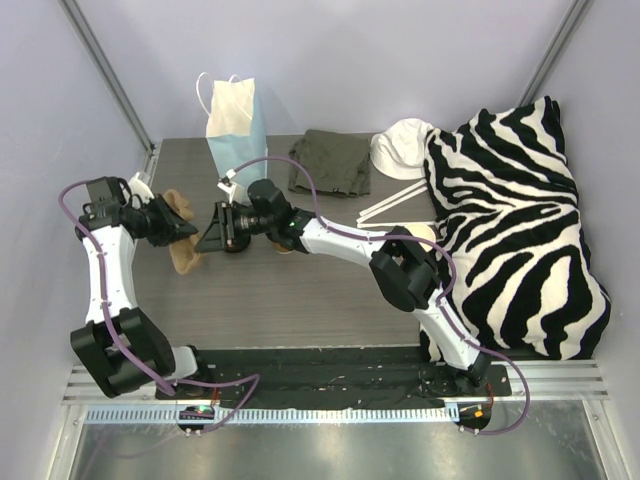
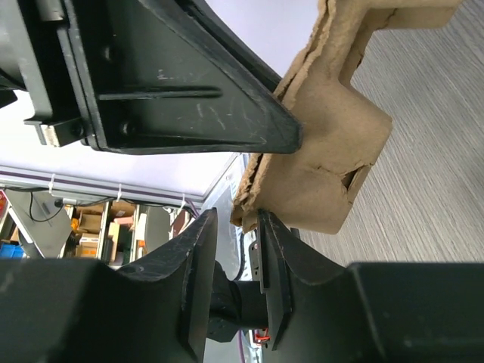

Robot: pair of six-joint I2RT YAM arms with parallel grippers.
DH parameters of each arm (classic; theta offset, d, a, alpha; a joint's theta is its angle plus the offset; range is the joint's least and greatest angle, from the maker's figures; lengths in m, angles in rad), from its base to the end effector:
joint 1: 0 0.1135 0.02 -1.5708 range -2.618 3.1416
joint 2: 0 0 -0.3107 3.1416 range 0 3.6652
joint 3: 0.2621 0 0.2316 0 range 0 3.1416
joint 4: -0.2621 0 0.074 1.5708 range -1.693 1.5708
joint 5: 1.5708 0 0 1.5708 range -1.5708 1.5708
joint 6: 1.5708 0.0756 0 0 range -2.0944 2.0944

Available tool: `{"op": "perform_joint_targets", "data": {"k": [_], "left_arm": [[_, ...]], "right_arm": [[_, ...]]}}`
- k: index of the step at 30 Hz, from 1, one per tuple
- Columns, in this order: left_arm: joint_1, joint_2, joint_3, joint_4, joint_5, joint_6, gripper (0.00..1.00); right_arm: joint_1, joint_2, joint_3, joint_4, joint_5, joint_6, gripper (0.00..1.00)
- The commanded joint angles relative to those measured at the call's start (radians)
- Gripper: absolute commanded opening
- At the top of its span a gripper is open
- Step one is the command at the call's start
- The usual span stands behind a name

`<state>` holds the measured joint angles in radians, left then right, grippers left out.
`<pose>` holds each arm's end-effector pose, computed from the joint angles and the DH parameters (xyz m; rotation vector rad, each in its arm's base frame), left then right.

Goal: Pack the takeout coffee

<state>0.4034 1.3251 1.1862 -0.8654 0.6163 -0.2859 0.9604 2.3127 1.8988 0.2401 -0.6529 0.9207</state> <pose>0.2444 0.0568 0.3288 -0.6140 2.3821 -0.7364 0.3011 0.5105 0.2843 -0.6300 2.0596 1.8188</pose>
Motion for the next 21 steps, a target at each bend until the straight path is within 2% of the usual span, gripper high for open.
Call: {"op": "perform_joint_targets", "data": {"k": [1,7,15,21], "left_arm": [[0.000,-0.037,0.003,0.034,0.053,-0.012,0.00],[0.000,-0.029,0.000,0.039,0.071,-0.013,0.00],[0.000,-0.035,-0.017,0.060,0.088,-0.027,0.00],[0.002,-0.032,-0.013,0.057,0.097,-0.025,0.00]], "right_arm": [[0.006,-0.018,0.003,0.065,-0.010,0.004,0.35],[0.001,-0.053,-0.038,0.073,-0.025,-0.026,0.32],[-0.002,-0.069,-0.044,0.096,-0.042,-0.026,0.33],[-0.005,-0.065,-0.052,0.117,-0.053,-0.020,0.25]]}}
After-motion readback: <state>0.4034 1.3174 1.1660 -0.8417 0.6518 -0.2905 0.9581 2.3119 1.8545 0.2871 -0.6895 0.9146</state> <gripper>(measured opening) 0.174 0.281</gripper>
